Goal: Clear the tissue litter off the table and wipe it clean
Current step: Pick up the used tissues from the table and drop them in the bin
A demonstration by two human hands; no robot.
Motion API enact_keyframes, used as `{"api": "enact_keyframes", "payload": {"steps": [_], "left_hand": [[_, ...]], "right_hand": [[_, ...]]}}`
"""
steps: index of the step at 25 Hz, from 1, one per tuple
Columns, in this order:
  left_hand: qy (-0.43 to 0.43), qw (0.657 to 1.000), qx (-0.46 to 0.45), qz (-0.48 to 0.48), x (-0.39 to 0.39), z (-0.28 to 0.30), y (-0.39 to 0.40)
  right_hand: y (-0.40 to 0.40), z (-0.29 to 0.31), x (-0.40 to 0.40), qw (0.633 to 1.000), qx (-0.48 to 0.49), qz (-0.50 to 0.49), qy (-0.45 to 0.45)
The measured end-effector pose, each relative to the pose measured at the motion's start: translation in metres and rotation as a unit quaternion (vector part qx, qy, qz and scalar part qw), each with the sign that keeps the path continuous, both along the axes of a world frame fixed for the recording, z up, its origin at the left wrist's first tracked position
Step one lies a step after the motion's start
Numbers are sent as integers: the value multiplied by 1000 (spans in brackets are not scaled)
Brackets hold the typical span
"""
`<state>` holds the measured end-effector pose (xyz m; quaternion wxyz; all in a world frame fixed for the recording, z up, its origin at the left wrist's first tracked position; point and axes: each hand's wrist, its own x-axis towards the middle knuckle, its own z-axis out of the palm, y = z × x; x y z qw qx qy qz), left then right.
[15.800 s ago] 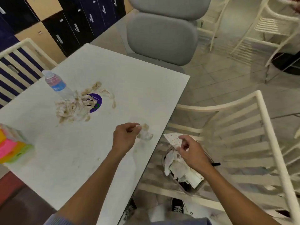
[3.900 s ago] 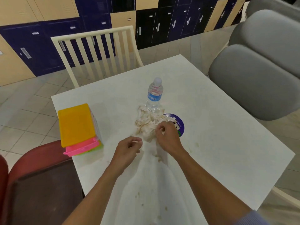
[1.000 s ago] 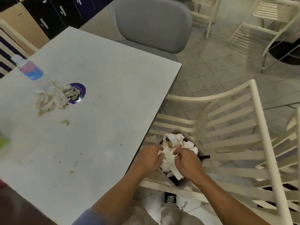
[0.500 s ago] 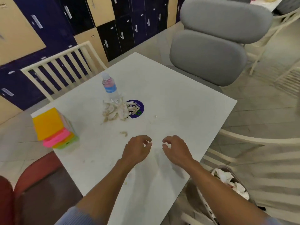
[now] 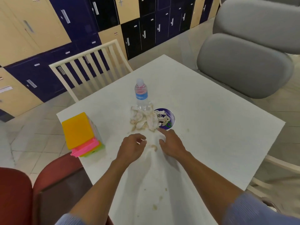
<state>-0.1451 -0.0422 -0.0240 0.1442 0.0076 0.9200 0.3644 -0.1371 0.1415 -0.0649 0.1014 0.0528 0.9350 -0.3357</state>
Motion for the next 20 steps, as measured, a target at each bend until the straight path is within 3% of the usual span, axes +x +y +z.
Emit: {"api": "enact_keyframes", "payload": {"steps": [6, 9, 14, 20], "left_hand": [[-35, 998, 49, 15, -25, -7, -18], [-75, 984, 149, 54, -31, -15, -25], [-125, 925, 353, 72, -34, -19, -29], [-178, 907, 380, 36, -32, -36, -26]], "right_hand": [[-21, -25, -56, 997, 75, -19, -2], [-29, -21, -63, 996, 56, -57, 26], [-47, 7, -28, 979, -163, -102, 63], [-54, 20, -17, 932, -344, -113, -24]]}}
